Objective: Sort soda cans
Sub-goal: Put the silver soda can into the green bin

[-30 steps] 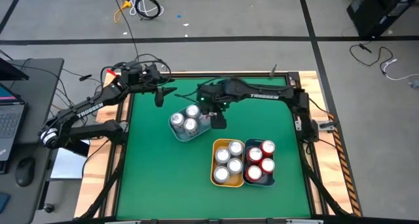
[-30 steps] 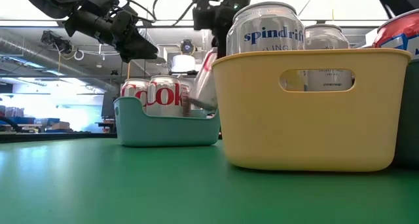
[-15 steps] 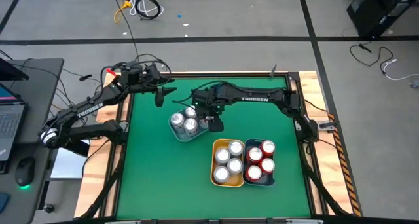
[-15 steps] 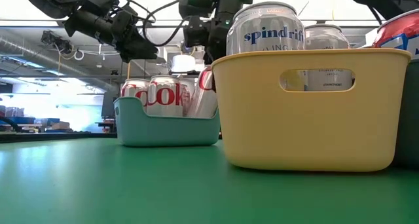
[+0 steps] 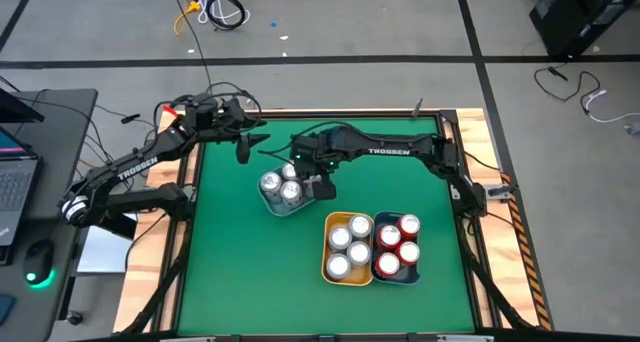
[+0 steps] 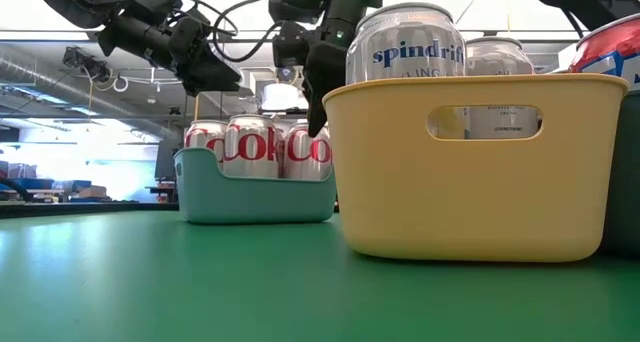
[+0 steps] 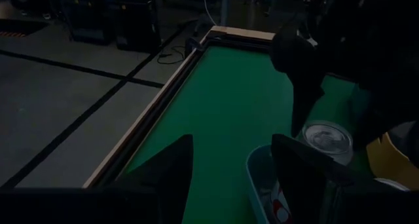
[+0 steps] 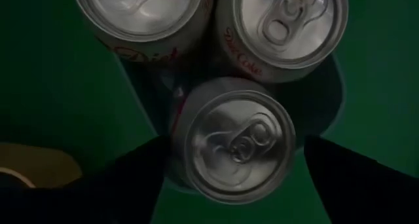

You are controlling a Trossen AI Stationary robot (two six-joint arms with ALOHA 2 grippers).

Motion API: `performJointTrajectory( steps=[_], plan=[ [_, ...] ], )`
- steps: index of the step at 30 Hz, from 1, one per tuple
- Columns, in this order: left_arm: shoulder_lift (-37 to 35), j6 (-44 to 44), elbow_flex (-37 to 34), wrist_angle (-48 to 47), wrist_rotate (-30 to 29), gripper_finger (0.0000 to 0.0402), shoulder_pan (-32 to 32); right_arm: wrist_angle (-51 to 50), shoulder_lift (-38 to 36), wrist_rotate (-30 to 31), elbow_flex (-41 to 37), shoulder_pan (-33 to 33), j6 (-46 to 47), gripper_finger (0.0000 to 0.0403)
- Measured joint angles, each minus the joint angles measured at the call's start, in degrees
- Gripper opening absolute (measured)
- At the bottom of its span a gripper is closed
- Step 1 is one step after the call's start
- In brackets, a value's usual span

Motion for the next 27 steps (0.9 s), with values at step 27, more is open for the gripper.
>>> performJointTrajectory(
  steps=[27],
  plan=[
    [0.39, -4.53, 0.0, -1.9, -0.68, 0.0211, -2.32, -0.35, -0.26, -3.26, 0.16, 0.06, 1.1, 0.0237]
  ],
)
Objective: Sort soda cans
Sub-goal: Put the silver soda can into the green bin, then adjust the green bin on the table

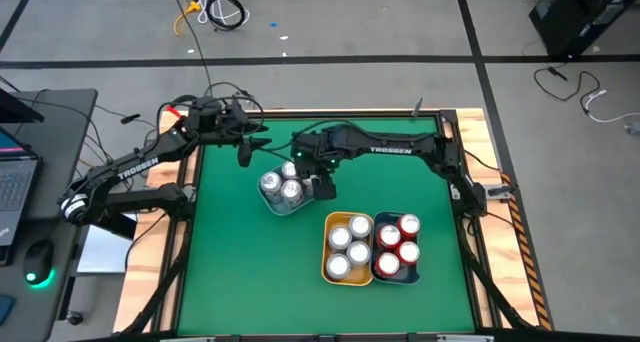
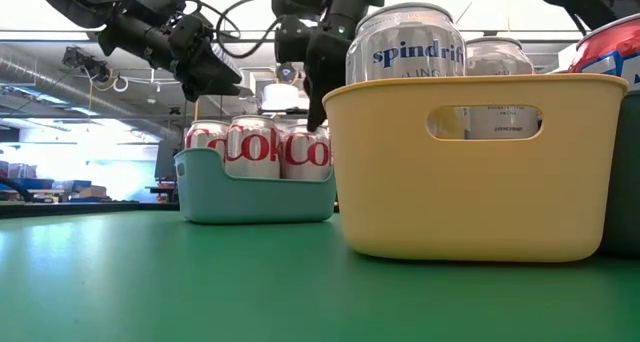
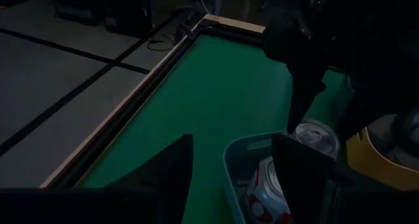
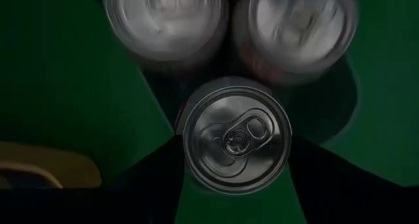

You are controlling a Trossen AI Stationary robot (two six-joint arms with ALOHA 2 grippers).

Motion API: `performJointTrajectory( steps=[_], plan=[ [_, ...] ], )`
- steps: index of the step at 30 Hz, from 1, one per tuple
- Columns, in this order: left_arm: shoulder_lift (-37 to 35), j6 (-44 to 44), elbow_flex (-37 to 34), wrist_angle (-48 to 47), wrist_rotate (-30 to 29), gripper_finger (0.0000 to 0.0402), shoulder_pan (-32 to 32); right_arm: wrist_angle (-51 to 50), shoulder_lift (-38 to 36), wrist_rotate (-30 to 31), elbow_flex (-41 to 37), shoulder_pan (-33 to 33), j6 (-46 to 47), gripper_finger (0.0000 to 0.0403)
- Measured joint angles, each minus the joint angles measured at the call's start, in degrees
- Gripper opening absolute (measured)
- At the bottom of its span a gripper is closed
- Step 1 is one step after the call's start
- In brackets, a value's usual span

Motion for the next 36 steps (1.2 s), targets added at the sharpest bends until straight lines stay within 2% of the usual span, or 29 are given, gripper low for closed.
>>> performJointTrajectory(
  steps=[8, 14, 19, 21, 23, 28, 29, 32, 36],
  plan=[
    [0.0, -0.64, 0.0, -0.15, 0.0, 0.0211, 0.0, 2.4, -0.3, -0.15, -1.01, 0.31, -0.64, 0.0268],
    [0.0, -1.47, 0.0, -0.78, -2.86, 0.0207, 0.04, 0.12, -0.57, 3.15, 5.2, 1.52, -3.59, 0.0305],
    [0.44, -1.49, 0.02, -1.55, -2.08, 0.0169, 0.81, -3.92, -0.65, 4.57, 10.96, 1.89, -2.79, 0.0306],
    [1.58, -1.95, 0.04, -2.99, -2.05, 0.0144, 1.53, -7.22, -0.63, 4.74, 13.38, 1.89, -0.51, 0.0279],
    [3.31, -2.54, 0.04, -5.17, -2.05, 0.0114, 2.34, -9.93, -1.01, 4.74, 14.27, 1.87, 0.44, 0.0226],
    [10.45, -0.06, 0.02, -9.41, -2.02, 0.0021, 3.32, -13.25, -1.33, 4.72, 11.63, -0.77, 1.33, 0.0035],
    [11.81, 0.41, 0.02, -9.33, -1.95, 0.0011, 3.5, -13.48, -1.5, 4.74, 10.51, -1.65, 1.7, 0.0019],
    [15.02, 1.86, -0.46, -9.22, -1.59, 0.0009, 4.47, -13.63, -2.48, 4.77, 7.48, -4.14, 3.98, 0.0021],
    [16.7, 1.36, -6.16, -4.85, 3.62, 0.0003, 4.48, -7.61, -7.43, 4.34, -1.25, -6.1, 6.18, 0.0004]
  ],
)
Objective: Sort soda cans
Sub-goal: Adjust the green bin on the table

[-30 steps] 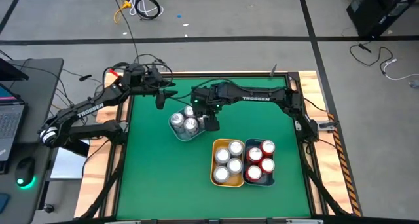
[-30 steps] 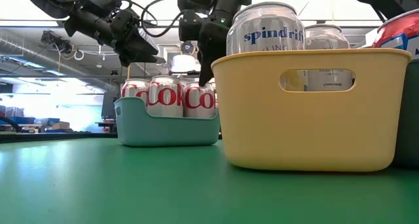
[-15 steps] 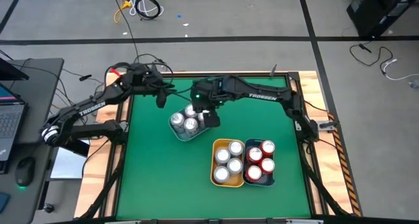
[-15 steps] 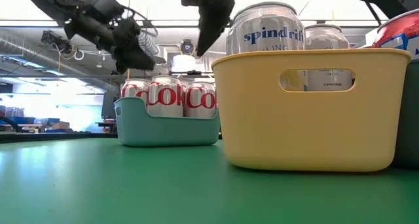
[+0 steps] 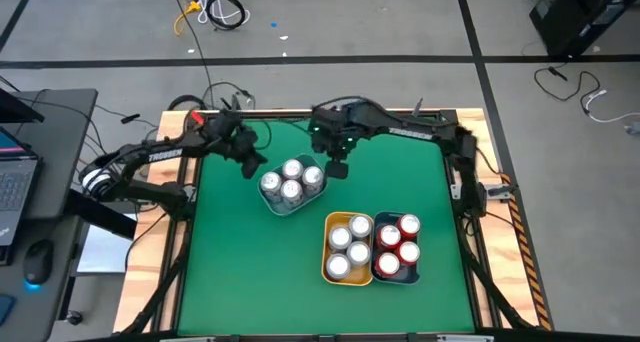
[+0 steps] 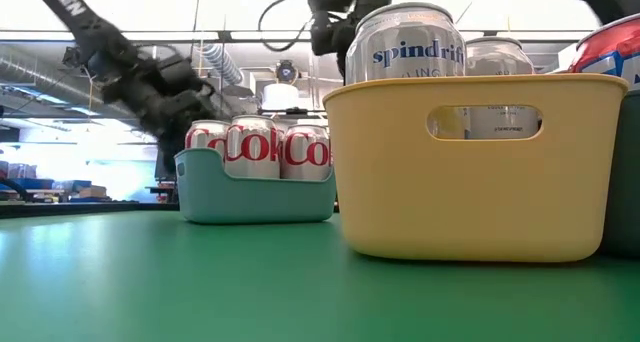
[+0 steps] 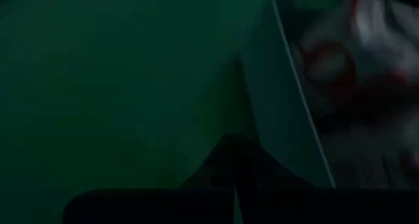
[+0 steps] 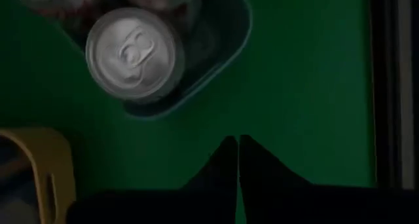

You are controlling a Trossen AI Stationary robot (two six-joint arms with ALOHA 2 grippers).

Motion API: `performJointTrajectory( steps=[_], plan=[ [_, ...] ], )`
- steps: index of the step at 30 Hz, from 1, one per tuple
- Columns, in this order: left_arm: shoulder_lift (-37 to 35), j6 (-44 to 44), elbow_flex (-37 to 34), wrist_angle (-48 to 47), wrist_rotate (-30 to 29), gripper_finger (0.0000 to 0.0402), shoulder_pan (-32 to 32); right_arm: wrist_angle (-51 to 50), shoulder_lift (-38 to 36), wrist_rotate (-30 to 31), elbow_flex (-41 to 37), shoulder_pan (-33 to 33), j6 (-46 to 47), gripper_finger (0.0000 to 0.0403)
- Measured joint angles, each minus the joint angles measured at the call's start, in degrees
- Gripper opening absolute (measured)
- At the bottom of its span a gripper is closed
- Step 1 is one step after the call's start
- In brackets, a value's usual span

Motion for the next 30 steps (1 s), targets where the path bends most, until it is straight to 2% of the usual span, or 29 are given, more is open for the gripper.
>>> performJointTrajectory(
  steps=[3, 8, 13, 17, 21, 27, 30],
  plan=[
    [-0.08, -3.41, -7.06, 9.99, 3.02, 0.0003, 0.04, 9.41, -6.17, -3.01, -10.12, -1.18, 2.34, 0.0002],
    [-0.19, -12.9, -17.65, 31.58, 8.23, 0.0002, -1.1, 30.76, -14.43, -3.09, -30.17, -1.94, 12.54, 0.0],
    [-0.26, -17.82, -21.65, 38.98, 7.35, 0.0001, -7.14, 48.83, -15.82, -2.76, -43.67, -1.36, 22.62, 0.0],
    [-0.31, -20.97, -23.03, 39.94, 4.71, 0.0001, -14.17, 57.74, -15.73, -2.74, -48.76, -0.88, 27.16, 0.0],
    [-0.26, -25.79, -23.98, 42.73, 1.88, 0.0, -20.76, 60.96, -15.74, -3.01, -51.16, -0.87, 28.98, 0.0],
    [-0.26, -30.97, -24.71, 45.62, -5.46, 0.0, -30.85, 66.14, -15.74, -8.19, -54.28, -0.07, 29.9, 0.0],
    [-0.75, -33.23, -24.74, 45.77, -6.89, 0.0, -34.87, 68.49, -14.85, -10.56, -54.6, 0.81, 29.9, 0.0]
  ],
)
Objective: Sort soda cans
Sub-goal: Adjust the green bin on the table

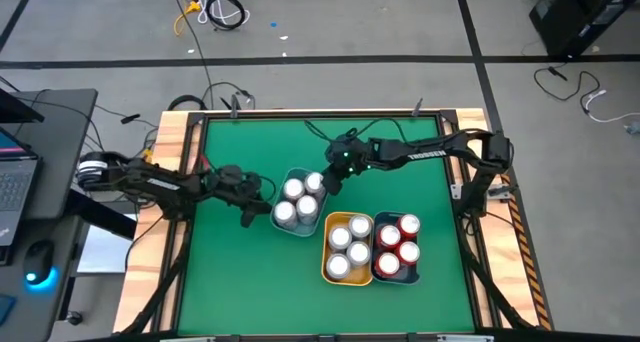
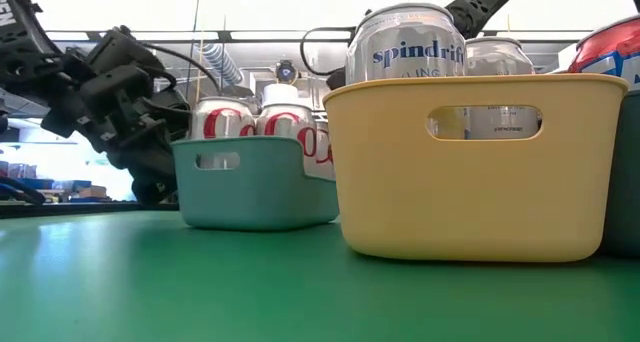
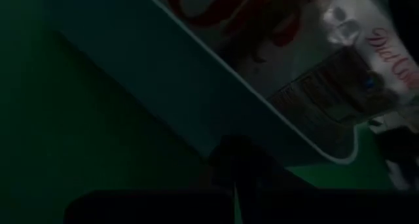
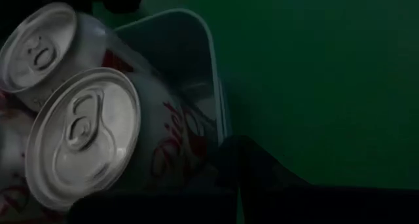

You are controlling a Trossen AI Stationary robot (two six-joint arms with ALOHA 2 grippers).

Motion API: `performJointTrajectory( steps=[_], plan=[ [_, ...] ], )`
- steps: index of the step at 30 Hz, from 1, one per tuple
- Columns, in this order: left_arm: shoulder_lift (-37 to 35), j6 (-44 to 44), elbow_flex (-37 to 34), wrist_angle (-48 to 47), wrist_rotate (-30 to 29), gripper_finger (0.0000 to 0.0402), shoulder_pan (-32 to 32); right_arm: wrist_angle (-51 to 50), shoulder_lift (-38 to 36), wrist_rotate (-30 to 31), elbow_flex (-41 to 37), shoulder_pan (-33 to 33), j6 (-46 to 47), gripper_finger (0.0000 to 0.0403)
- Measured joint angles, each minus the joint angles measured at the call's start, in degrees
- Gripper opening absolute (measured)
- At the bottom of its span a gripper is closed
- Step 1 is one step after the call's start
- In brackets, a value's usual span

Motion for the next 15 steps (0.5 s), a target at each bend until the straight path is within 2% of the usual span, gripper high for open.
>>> performJointTrajectory(
  steps=[6, 11, 15],
  plan=[
    [-5.77, -4.27, 0.06, -8.56, -0.71, 0.0, -5.98, 4.3, 3.7, -4.4, 0.09, 2.08, 1.43, 0.0],
    [-15.43, -5.58, 0.05, -17.64, -3.06, 0.0, -8.51, 8.36, 7.15, -7.27, 1.26, 3.46, 2.95, 0.0],
    [-24.59, -6.02, 0.05, -25.72, -5.13, 0.0, -9.56, 7.91, 8.78, -7.97, 3.81, 4.89, 2.5, 0.0]
  ],
)
